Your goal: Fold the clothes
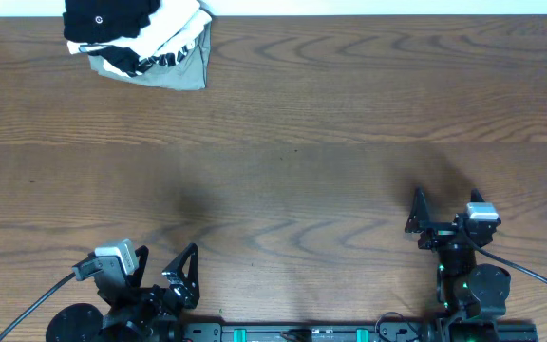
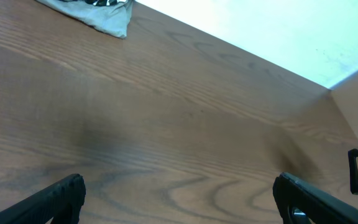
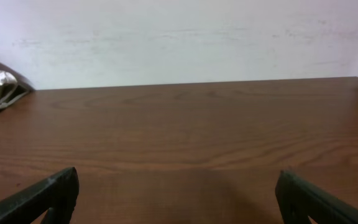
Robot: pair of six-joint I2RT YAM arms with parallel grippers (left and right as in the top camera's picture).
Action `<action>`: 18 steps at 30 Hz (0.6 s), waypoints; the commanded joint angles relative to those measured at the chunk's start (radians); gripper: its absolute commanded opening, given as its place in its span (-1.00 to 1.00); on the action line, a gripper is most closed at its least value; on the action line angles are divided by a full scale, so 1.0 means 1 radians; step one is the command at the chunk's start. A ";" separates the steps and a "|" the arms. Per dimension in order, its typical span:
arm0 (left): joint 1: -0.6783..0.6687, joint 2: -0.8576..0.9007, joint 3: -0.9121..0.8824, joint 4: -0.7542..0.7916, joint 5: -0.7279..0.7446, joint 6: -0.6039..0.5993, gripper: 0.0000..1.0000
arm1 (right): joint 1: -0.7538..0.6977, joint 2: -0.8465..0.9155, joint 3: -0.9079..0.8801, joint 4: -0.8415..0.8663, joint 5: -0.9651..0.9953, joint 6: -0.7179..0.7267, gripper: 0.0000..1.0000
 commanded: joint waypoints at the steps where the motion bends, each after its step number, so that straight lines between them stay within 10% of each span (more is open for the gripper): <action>1: -0.001 0.000 0.000 0.001 0.006 -0.001 0.96 | -0.010 -0.006 -0.002 -0.005 -0.009 -0.020 0.99; 18: -0.002 -0.024 -0.103 0.210 0.006 0.056 0.96 | -0.010 -0.006 -0.002 -0.005 -0.009 -0.020 0.98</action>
